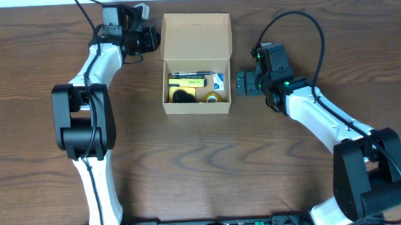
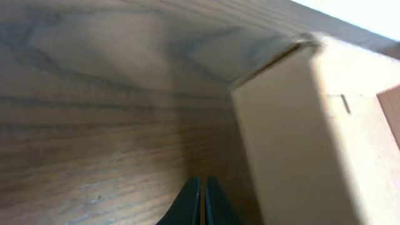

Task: Pack container
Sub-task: 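Move the left gripper to the box's raised lid flap, then push the lid flap closed with both grippers from behind the box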

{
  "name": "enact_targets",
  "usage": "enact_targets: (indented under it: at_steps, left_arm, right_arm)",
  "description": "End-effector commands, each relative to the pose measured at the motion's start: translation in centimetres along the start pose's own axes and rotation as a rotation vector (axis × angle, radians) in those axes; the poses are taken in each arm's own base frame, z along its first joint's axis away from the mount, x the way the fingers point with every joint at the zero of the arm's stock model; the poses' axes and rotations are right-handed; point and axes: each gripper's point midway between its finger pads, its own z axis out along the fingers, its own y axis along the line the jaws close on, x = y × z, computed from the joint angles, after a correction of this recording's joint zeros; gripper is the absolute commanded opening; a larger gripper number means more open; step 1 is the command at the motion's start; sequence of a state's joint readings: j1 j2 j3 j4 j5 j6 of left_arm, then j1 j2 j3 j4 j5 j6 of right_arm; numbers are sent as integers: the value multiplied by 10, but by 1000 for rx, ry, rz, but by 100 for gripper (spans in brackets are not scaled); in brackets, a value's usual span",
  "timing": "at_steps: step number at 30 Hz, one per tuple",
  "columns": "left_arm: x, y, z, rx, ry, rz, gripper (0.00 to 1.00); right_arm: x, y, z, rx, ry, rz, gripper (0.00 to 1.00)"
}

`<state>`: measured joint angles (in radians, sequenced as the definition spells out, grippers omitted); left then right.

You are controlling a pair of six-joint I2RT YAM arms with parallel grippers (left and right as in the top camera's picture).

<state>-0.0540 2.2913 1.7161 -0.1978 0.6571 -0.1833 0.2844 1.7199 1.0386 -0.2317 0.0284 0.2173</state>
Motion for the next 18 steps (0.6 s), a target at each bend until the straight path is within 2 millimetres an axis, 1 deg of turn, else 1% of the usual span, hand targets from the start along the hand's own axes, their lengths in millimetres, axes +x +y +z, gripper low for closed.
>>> enact_targets:
  at_steps: [1, 3, 4, 6, 7, 9, 11, 14, 15, 17, 18]
  left_arm:
    - [4, 1, 5, 47, 12, -82, 6]
    - [3, 1, 5, 47, 11, -82, 5]
    - [3, 0, 5, 51, 11, -80, 6]
    - [-1, -2, 4, 57, 5, -76, 5]
    - [-2, -3, 3, 63, 4, -73, 6]
    - [-4, -4, 3, 67, -1, -69, 5]
    - [-4, -5, 3, 68, -3, -68, 5]
    - [-4, -6, 3, 75, -2, -67, 5]
    - [-4, -7, 2, 79, -1, -67, 6]
    - [-5, -10, 2, 97, 1, -64, 6]
    - [-4, -10, 2, 99, 1, -64, 6]
  right_arm:
    - [-7, -9, 3, 19, -26, 31, 55]
    - [-15, -24, 2, 65, -59, 124, 8]
    - [-19, -31, 1, 78, -75, 184, 1]
    - [-32, -52, 0, 72, -124, 341, 1]
    - [-38, -58, 1, 54, -141, 375, 1]
    - [-50, -64, 4, -17, -174, 417, 1]
    - [-59, -63, 12, -130, -195, 446, 1]
    - [-61, -64, 32, -256, -192, 531, 1]
    - [-60, -62, 39, -308, -187, 559, 1]
    - [-62, -49, 51, -443, -188, 583, 1]
    - [-62, -45, 56, -482, -187, 597, 1]
